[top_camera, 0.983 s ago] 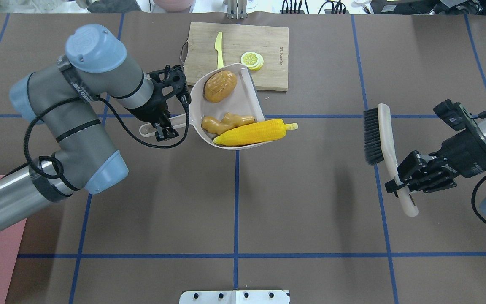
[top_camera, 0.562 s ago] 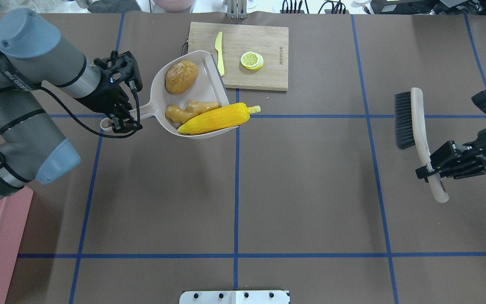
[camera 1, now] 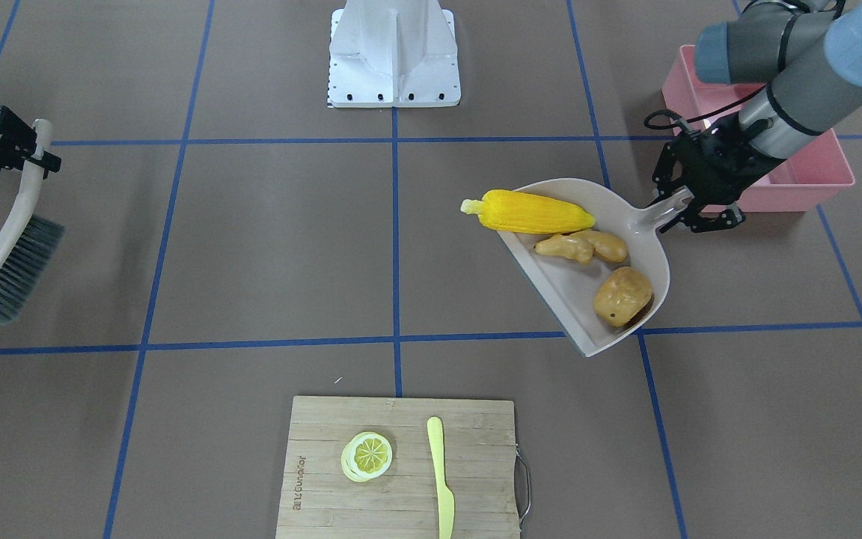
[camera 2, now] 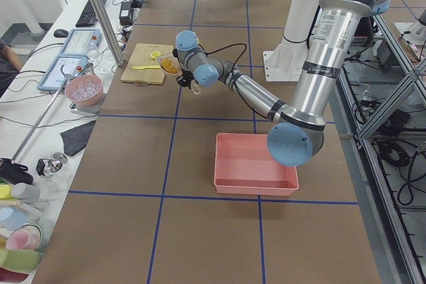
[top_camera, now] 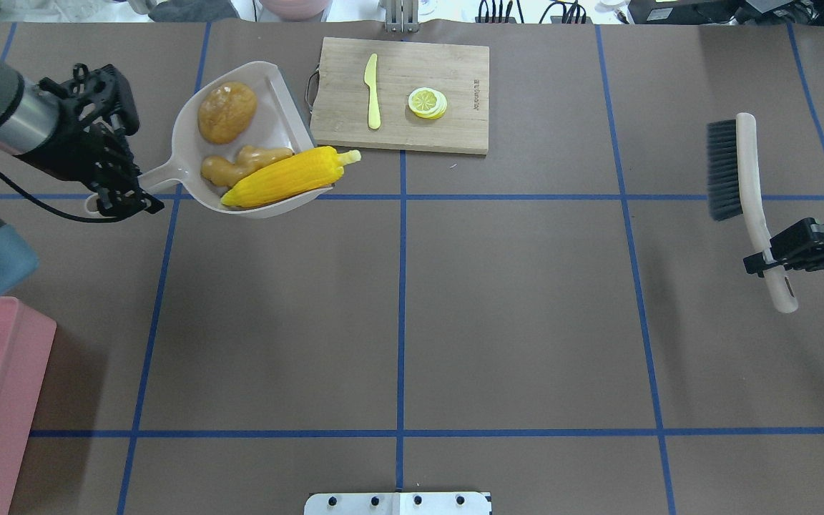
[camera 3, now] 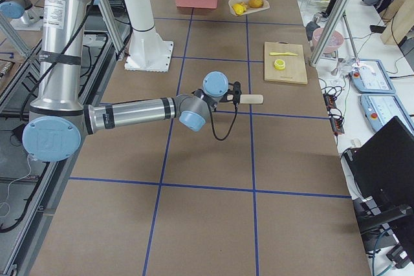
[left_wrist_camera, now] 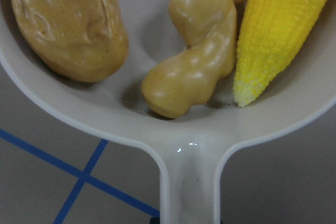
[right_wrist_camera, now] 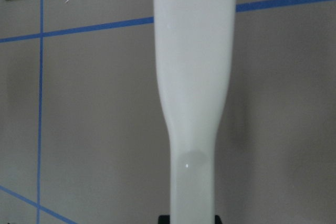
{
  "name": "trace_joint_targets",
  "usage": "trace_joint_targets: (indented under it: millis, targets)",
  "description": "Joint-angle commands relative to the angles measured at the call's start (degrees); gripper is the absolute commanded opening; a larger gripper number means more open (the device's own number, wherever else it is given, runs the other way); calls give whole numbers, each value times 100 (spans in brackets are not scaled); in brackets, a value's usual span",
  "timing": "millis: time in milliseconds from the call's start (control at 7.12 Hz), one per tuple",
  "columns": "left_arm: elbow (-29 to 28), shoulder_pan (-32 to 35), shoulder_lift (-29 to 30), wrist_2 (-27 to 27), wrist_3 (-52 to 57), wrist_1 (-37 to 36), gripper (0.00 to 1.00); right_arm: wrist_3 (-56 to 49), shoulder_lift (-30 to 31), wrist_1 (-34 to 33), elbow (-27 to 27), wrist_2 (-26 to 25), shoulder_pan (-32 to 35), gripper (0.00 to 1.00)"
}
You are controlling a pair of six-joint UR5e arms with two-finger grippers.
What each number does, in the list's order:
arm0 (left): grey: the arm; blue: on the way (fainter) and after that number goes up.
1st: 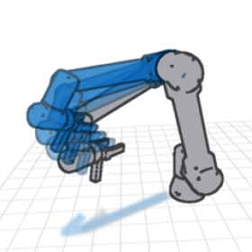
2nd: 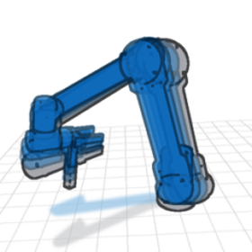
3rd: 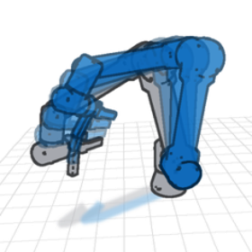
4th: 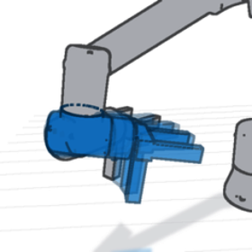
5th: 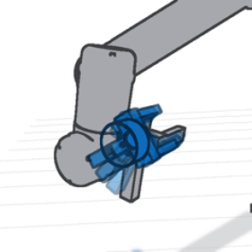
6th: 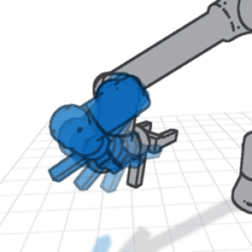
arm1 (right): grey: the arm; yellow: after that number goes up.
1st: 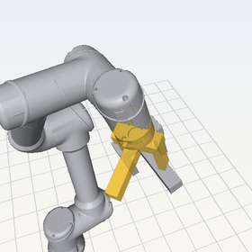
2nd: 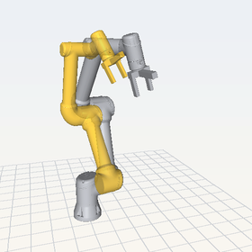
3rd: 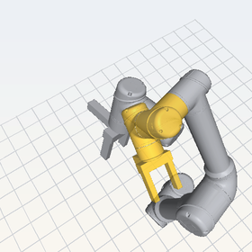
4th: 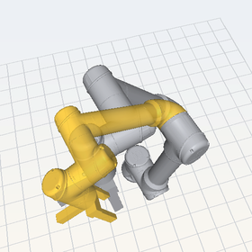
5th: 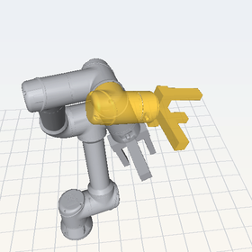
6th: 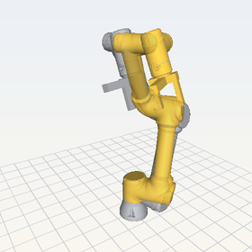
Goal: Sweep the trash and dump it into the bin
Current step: 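Carry the dustpan with the left gripper toward the pink bin, then hold the loaded white dustpan over the pink bin with the left gripper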
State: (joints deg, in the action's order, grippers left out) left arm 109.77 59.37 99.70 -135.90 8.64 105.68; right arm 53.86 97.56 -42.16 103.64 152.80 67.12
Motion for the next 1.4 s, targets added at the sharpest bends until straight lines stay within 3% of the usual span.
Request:
trace_joint_targets:
  millis: [0, 421, 702, 843, 983, 1264]
  targets:
    - [334, 563, -616, -347, -229, -12, 0, -1354, -1, -377, -151, -145, 370, 0]
    - [300, 1153, -1047, -296, -870, -39, 0, -3360, 34, -2728, 93, -775, 486, 0]
    - [325, 1426, -1399, -288, -1459, 127, 0, -4693, -27, -5796, 1091, -1372, 381, 0]
    - [343, 1524, -1714, -288, -1775, 528, 0, -5301, -62, -7083, 1314, -1523, 520, 0]
    - [326, 1568, -2195, -270, -2135, 1246, 0, -5594, -10, -7313, 1229, -2030, 539, 0]
    - [352, 1647, -2829, -288, -2461, 1960, 0, -5353, 35, -7298, 844, -1939, 521, 0]
